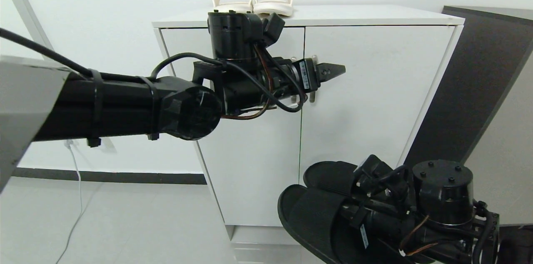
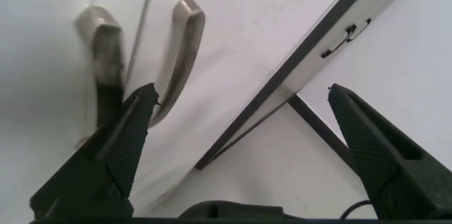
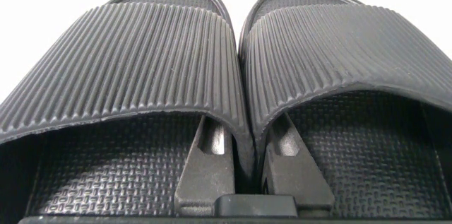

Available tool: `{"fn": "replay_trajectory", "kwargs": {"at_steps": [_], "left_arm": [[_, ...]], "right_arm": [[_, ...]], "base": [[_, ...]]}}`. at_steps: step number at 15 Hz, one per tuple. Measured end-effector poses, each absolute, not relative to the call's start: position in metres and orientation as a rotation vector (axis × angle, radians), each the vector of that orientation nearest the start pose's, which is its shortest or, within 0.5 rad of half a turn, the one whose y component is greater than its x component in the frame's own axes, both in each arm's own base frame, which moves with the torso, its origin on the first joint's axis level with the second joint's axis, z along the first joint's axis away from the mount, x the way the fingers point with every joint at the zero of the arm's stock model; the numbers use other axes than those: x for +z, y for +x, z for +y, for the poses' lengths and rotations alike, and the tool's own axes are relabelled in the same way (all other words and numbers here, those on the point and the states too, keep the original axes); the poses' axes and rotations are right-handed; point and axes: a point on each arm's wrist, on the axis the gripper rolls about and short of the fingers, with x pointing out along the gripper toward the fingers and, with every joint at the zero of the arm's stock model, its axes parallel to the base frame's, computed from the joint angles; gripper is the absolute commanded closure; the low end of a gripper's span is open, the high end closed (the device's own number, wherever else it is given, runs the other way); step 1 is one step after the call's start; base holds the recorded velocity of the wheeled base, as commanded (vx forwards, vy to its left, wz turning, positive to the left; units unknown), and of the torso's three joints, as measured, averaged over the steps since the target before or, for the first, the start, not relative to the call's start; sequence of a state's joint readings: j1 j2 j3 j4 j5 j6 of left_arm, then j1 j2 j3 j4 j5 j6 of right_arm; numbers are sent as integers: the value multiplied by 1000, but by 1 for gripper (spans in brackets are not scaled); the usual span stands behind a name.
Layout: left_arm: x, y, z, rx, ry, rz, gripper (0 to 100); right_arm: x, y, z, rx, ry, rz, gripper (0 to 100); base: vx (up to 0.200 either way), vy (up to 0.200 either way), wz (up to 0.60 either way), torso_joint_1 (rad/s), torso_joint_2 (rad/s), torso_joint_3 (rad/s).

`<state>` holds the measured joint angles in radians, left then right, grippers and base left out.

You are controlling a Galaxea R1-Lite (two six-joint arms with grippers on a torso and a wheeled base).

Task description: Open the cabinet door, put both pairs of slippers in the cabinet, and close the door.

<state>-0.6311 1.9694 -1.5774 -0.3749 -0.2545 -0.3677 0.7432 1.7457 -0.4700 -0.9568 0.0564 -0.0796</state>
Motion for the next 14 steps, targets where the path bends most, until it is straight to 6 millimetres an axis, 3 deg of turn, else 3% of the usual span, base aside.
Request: {"fn": "replay_trajectory", "kwargs": {"at_steps": [5,6,11,14], "left_arm": [[279,343,-256,-870,-342,178,0],[279,345,-257,-870,-341,182,100],[272,348,-258,-856,-341,201,100],[265,339,-254,-858,-334,234,100]], "right_arm": [[118,200,185,809,-185,278,100],[118,200,185,809,-185,278,100],[114,191,187,868,-190,297,100],[114,184,184,920,-183,303,100]], "base": [[0,0,0,0,0,0],[0,0,0,0,0,0],[0,0,0,0,0,0],[0,0,0,0,0,0]]}}
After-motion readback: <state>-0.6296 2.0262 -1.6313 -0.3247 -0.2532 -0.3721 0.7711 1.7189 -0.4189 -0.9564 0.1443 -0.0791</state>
